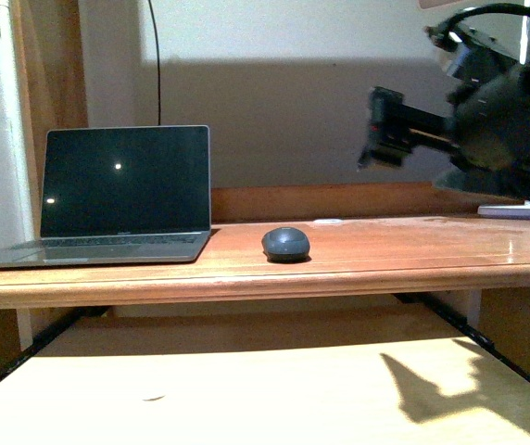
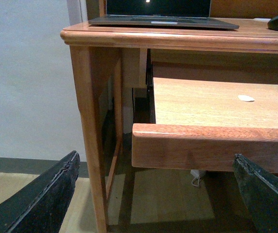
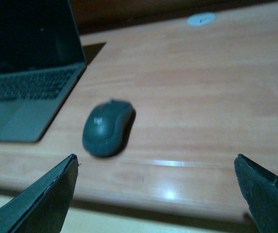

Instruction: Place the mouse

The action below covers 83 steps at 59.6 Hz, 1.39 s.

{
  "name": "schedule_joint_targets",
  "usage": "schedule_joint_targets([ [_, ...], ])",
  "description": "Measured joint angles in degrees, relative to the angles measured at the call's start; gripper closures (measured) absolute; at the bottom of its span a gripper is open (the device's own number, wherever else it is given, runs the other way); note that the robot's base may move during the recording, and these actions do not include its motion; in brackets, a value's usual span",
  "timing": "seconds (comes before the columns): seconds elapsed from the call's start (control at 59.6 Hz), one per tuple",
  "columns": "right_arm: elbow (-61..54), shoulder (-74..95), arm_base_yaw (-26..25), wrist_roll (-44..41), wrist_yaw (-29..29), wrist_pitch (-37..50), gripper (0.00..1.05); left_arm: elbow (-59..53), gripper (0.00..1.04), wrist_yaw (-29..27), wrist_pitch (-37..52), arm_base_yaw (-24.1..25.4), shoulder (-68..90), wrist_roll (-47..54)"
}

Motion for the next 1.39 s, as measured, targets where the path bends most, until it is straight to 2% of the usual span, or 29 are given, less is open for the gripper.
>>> schedule_joint_targets([
  [0.084, -7.0, -5.4, -3.6, -1.8, -6.3, 1.6, 0.08, 0.0, 0.08, 0.0, 0.0, 0.0, 0.0, 0.0],
  [0.235, -18.4, -13.7, -12.9, -5.1, -18.7, 3.5, 0.08, 0.0, 0.08, 0.0, 0.0, 0.0, 0.0, 0.0],
  [0.436, -28.2, -19.4, -22.9, -11.9, -34.1, 1.3, 0.08, 0.0, 0.08, 0.0, 0.0, 0.0, 0.0, 0.0],
  [0.587, -32.3, -22.8, -29.7, -22.3, -47.2, -6.4, 0.08, 0.0, 0.08, 0.0, 0.0, 0.0, 0.0, 0.0],
  [0.738, -33.6, -23.8, -32.3, -31.3, -53.3, -16.9, 0.08, 0.0, 0.08, 0.0, 0.0, 0.0, 0.0, 0.0],
  [0.839, -35.3, -24.5, -31.2, -38.2, -51.9, -21.8, 0.08, 0.0, 0.08, 0.0, 0.0, 0.0, 0.0, 0.0],
  [0.99, -39.0, -25.5, -26.1, -40.2, -47.8, -17.7, 0.08, 0.0, 0.08, 0.0, 0.0, 0.0, 0.0, 0.0],
  [1.208, -42.3, -25.1, -15.4, -34.5, -40.0, -5.5, 0.08, 0.0, 0.08, 0.0, 0.0, 0.0, 0.0, 0.0],
  [1.292, -42.4, -22.8, -10.8, -31.1, -34.9, 0.7, 0.08, 0.0, 0.08, 0.0, 0.0, 0.0, 0.0, 0.0],
  [1.393, -42.4, -20.3, -7.3, -28.3, -30.9, 5.3, 0.08, 0.0, 0.08, 0.0, 0.0, 0.0, 0.0, 0.0],
])
